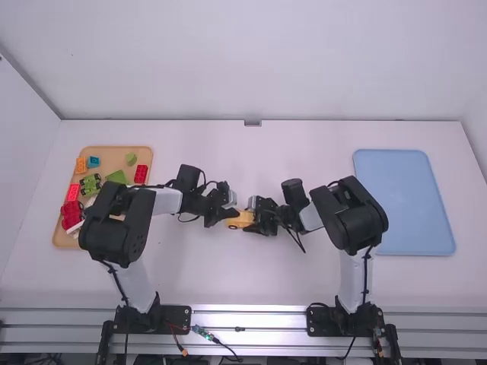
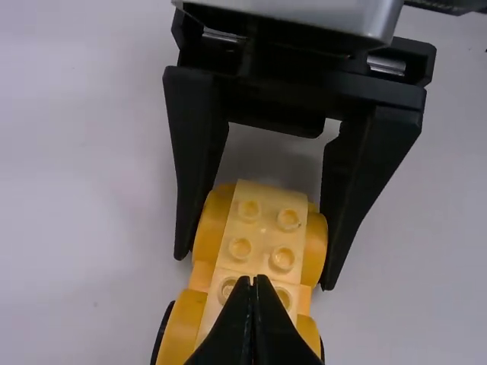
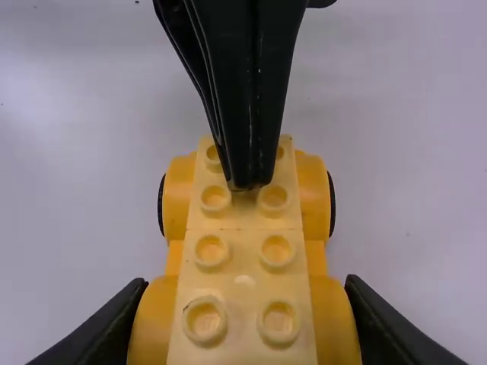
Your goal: Assemble lego blocks to make yellow taxi
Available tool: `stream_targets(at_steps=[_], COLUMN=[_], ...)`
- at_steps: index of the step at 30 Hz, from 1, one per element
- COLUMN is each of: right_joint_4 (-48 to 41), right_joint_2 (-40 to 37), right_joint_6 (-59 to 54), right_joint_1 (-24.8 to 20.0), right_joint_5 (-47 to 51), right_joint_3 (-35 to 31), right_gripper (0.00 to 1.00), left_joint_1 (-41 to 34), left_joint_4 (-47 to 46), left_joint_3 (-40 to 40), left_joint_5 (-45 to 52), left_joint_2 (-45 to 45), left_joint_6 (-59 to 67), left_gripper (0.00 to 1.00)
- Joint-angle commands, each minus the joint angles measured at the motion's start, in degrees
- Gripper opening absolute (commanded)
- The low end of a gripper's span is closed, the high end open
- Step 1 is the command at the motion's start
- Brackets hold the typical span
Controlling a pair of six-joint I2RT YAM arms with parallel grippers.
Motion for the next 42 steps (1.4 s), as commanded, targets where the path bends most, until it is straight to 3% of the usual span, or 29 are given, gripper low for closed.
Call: stream_targets(at_steps=[1,6,9,18,24,26,28,29,30,31,34,37,42], right_joint_4=[-0.28,-0.26,-0.26,-0.17,-0.28,-0.31,-0.33,-0.33,-0.33,-0.35,-0.26,-0.26,-0.28], right_joint_2=[0.91,0.91,0.91,0.89,0.89,0.89,0.89,0.89,0.89,0.89,0.89,0.89,0.69], right_joint_6=[0.02,0.07,-0.11,-0.11,-0.11,-0.09,0.0,0.63,0.63,1.49,2.01,2.03,2.1], right_joint_1=[1.25,1.22,1.11,1.14,1.14,1.11,1.14,1.14,1.14,1.14,1.14,1.11,1.14], right_joint_5=[0.2,0.22,0.2,0.2,0.22,0.44,1.16,2.05,2.05,3.02,4.48,5.6,6.25], right_joint_3=[0.72,0.83,0.74,0.83,1.6,2.05,2.56,2.82,2.82,3.06,2.97,2.67,2.56], right_gripper=[0.27,0.27,0.27,0.27,0.27,0.27,0.27,0.27,0.27,0.28,0.33,0.49,0.77], left_joint_1=[-0.33,-0.35,-0.13,3.48,6.86,7.85,9.05,9.9,9.9,10.67,12.66,14.73,18.82], left_joint_4=[-1.25,1.46,4.0,-4.83,-4.44,-4.53,-5.69,-6.85,-6.85,-7.54,-7.46,-7.3,-8.64], left_joint_3=[-3.7,-6.12,-6.19,1.86,6.69,7.95,9.0,9.62,9.62,10.01,10.23,10.62,12.5], left_joint_5=[-8.74,-11.1,-7.06,-2.69,-9.57,-13.4,-18.84,-23.1,-23.1,-26.53,-30.1,-29.81,-30.1], left_joint_2=[2.24,2.24,1.21,-11.05,-17.95,-18.19,-18.19,-18.19,-18.19,-18.19,-18.19,-18.26,-18.3], left_joint_6=[0.78,-0.2,-0.22,-2.93,-15.0,-19.78,-25.25,-29.45,-29.45,-33.75,-40.02,-41.34,-48.35], left_gripper=[0.02,0.02,0.02,0.02,0.02,0.11,0.11,0.22,0.22,0.4,0.57,0.99,0.99])
